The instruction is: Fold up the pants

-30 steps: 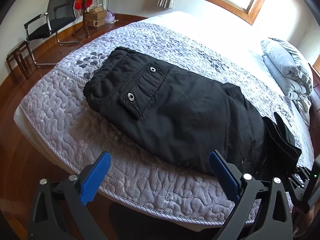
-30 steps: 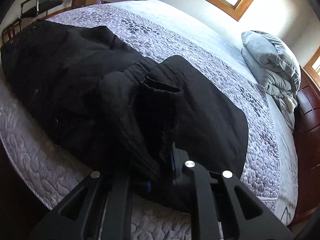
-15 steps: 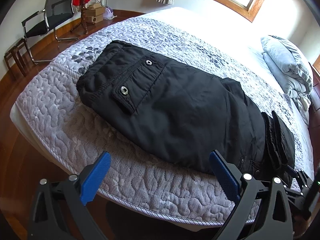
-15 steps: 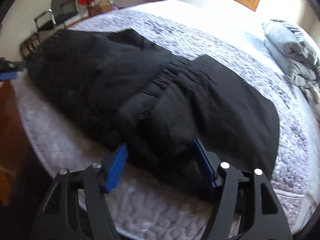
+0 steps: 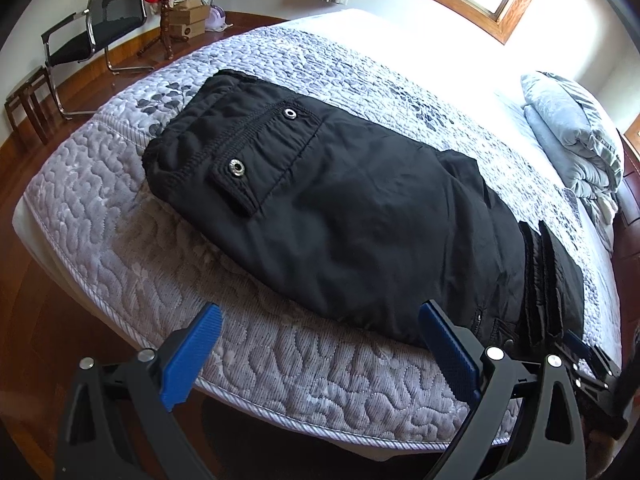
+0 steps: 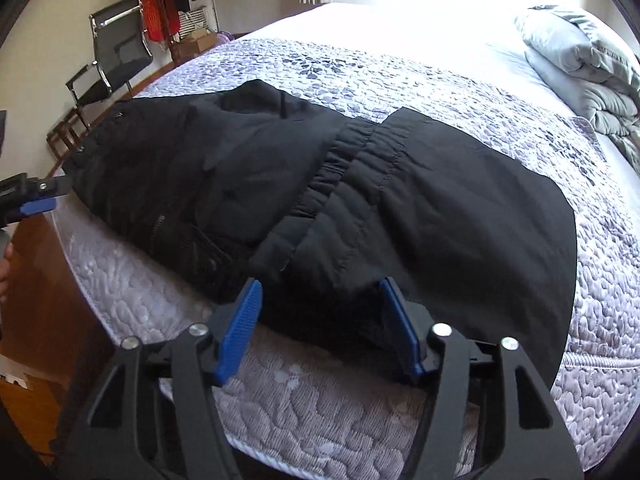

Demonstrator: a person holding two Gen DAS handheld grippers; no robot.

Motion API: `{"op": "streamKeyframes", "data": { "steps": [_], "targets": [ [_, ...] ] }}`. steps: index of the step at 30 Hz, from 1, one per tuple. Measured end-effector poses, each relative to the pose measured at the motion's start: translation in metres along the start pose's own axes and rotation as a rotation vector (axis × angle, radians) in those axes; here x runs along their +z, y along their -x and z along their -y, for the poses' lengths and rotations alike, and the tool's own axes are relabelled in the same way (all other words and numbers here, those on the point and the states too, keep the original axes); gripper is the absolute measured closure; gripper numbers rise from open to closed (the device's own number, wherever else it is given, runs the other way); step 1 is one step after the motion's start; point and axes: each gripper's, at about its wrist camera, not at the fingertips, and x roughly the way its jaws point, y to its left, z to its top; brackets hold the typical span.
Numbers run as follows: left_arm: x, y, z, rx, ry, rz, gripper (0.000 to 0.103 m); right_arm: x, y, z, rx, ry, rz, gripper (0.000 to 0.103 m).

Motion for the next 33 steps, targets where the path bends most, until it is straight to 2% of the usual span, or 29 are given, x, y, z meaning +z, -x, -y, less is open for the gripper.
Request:
{"op": "streamKeyframes", "data": {
  "steps": [3, 4, 5, 7, 11, 15, 18, 23, 26, 27, 29, 31, 33],
  "targets": [
    [-0.001, 0.000, 0.000, 0.004, 0.000, 0.000, 0.004, 0.003, -0.011, 0.005, -0.002, 0.006, -0.011, 0.070],
    [-0.002, 0.000, -0.001, 0.004, 0.004, 0.000, 0.004, 0.003, -0.012, 0.006, 0.010, 0.010, -0.016, 0.084],
    [-0.002, -0.001, -0.001, 0.001, 0.010, -0.001, 0.004, 0.004, -0.011, 0.007, 0.017, 0.010, -0.018, 0.088],
    [-0.002, -0.002, -0.003, -0.007, 0.019, -0.004, 0.004, 0.004, -0.004, 0.008, 0.051, 0.020, -0.006, 0.093],
    [-0.003, -0.009, -0.007, -0.014, 0.034, -0.010, 0.004, 0.004, 0.016, -0.002, 0.137, 0.083, 0.009, 0.094],
    [-0.004, -0.014, -0.011, -0.028, 0.054, -0.021, 0.004, 0.002, 0.006, -0.013, 0.110, 0.131, -0.031, 0.094],
    [-0.006, -0.016, -0.014, -0.038, 0.064, -0.028, 0.004, -0.003, -0.014, -0.015, 0.109, 0.111, -0.079, 0.089],
    [-0.006, -0.019, -0.021, -0.020, 0.075, -0.033, 0.004, -0.008, -0.016, -0.010, 0.179, 0.053, -0.070, 0.067],
    [-0.004, -0.019, -0.028, -0.021, 0.102, -0.037, 0.004, -0.008, -0.004, 0.000, 0.235, 0.009, -0.061, 0.066],
    [-0.004, -0.018, -0.030, -0.022, 0.108, -0.035, 0.004, -0.007, 0.002, 0.010, 0.264, -0.033, -0.056, 0.063],
    [-0.004, -0.015, -0.032, -0.021, 0.111, -0.028, 0.004, -0.009, 0.019, 0.037, 0.291, -0.132, -0.027, 0.045],
    [-0.004, -0.013, -0.035, -0.008, 0.108, -0.026, 0.004, -0.015, 0.038, 0.074, 0.287, -0.228, 0.012, 0.044],
    [-0.004, -0.012, -0.035, 0.003, 0.106, -0.028, 0.004, -0.026, 0.055, 0.119, 0.265, -0.336, 0.033, 0.038]
  ]
}}
